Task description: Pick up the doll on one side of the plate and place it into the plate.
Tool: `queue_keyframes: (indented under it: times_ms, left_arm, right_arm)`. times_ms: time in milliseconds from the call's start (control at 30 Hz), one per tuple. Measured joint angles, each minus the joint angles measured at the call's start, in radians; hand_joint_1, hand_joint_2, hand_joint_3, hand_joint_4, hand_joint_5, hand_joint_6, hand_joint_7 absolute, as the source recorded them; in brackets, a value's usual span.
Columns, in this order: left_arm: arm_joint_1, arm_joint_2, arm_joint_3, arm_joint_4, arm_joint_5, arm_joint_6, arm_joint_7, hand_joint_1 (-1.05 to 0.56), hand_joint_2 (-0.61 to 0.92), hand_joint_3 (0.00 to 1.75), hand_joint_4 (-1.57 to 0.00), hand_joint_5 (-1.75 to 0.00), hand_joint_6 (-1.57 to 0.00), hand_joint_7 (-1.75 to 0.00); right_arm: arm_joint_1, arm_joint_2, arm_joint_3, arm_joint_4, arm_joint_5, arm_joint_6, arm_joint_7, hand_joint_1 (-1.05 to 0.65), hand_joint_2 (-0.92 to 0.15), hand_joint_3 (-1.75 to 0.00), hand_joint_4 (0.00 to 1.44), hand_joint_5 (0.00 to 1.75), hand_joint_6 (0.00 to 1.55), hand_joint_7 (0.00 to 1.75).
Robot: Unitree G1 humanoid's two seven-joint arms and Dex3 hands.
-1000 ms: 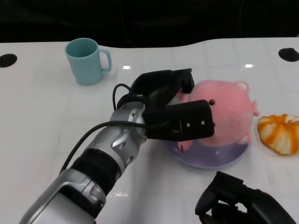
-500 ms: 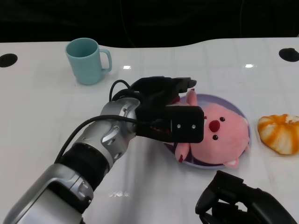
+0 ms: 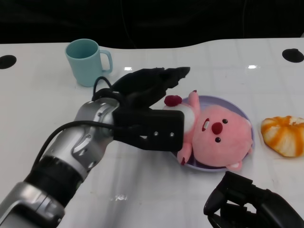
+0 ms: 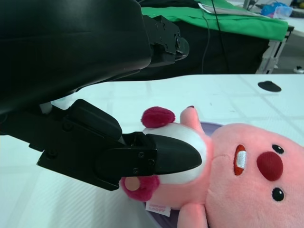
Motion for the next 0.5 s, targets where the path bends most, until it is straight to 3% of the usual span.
queue_keyframes:
  times_ms: [100,133,167,200,267,333,367,433,500]
  left_arm:
    - [0.06,0.018,0.067,-0.075,-0.067,-0.018,0.0,-0.69,0.92,0.35,-0.14,-0.11,-0.16,-0.08]
    - [0.083,0.018,0.091,-0.097,-0.097,-0.023,0.001,-0.63,0.92,0.29,-0.13,-0.29,-0.22,-0.1]
    - [0.108,0.016,0.116,-0.118,-0.133,-0.028,0.002,-0.49,0.92,0.19,-0.12,-0.59,-0.31,-0.13]
    - [0.137,0.009,0.145,-0.138,-0.175,-0.035,0.003,-0.41,0.92,0.15,-0.12,-0.75,-0.36,-0.15]
    - [0.189,-0.011,0.194,-0.176,-0.255,-0.041,0.003,-0.29,0.92,0.12,-0.19,-0.96,-0.48,-0.19]
    - [0.234,-0.029,0.229,-0.213,-0.32,-0.04,0.001,-0.21,0.91,0.12,-0.28,-1.06,-0.58,-0.23]
    - [0.253,-0.034,0.242,-0.233,-0.346,-0.039,0.0,-0.16,0.85,0.26,-0.42,-1.05,-0.65,-0.29]
    - [0.287,-0.041,0.265,-0.272,-0.388,-0.04,-0.003,-0.12,0.62,0.72,-0.53,-1.04,-0.69,-0.37]
    - [0.314,-0.04,0.283,-0.298,-0.419,-0.041,-0.013,-0.1,0.53,0.92,-0.6,-1.06,-0.77,-0.45]
  right_arm:
    - [-0.002,0.0,-0.002,0.004,0.004,-0.003,0.007,-0.22,-0.85,-0.63,0.66,1.75,0.45,1.67]
    - [-0.002,0.0,-0.002,0.005,0.004,-0.005,0.008,-0.22,-0.85,-0.63,0.66,1.75,0.45,1.67]
    - [-0.003,0.0,-0.002,0.007,0.004,-0.006,0.008,-0.23,-0.85,-0.63,0.66,1.75,0.45,1.67]
    - [-0.003,0.0,-0.003,0.008,0.004,-0.007,0.008,-0.23,-0.85,-0.63,0.65,1.75,0.45,1.67]
    - [-0.003,-0.001,-0.004,0.01,0.003,-0.008,0.008,-0.23,-0.85,-0.63,0.65,1.75,0.45,1.67]
    - [-0.004,-0.002,-0.005,0.011,0.004,-0.009,0.009,-0.23,-0.85,-0.63,0.64,1.75,0.45,1.67]
    - [-0.005,-0.003,-0.006,0.013,0.004,-0.01,0.01,-0.23,-0.85,-0.63,0.64,1.75,0.45,1.66]
    - [-0.006,-0.003,-0.01,0.019,0.006,-0.016,0.014,-0.23,-0.86,-0.63,0.65,1.75,0.45,1.66]
    - [-0.006,-0.005,-0.014,0.023,0.007,-0.017,0.018,-0.24,-0.86,-0.63,0.65,1.75,0.45,1.66]
